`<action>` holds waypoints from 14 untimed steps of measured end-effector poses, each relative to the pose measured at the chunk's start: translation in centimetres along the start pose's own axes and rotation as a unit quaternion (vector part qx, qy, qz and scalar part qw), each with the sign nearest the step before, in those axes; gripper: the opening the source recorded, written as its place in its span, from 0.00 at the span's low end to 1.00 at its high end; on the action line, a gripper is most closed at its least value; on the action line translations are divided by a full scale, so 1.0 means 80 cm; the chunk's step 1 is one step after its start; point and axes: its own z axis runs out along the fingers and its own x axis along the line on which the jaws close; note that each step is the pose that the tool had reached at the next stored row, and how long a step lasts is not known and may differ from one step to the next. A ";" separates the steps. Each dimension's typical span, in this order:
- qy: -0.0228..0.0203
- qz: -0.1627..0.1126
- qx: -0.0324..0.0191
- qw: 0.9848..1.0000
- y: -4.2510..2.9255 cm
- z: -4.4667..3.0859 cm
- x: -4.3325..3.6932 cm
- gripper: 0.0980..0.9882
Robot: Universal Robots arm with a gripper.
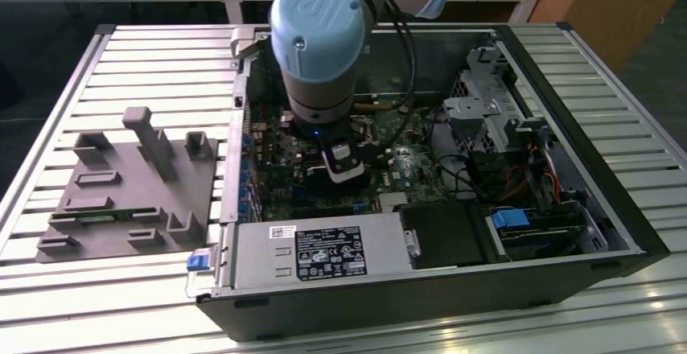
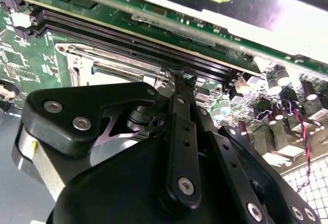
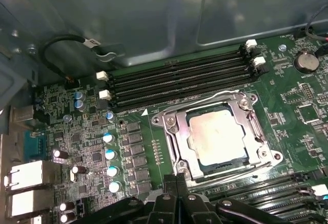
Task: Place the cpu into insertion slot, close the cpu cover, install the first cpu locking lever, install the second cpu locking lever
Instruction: 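Install the second cpu locking lever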
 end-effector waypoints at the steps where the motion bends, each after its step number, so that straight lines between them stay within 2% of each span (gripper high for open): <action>1: 0.000 0.000 0.000 1.000 0.0002 0.0003 0.000 0.00; 14: 0.000 0.000 0.000 1.000 0.0010 0.0053 0.004 0.00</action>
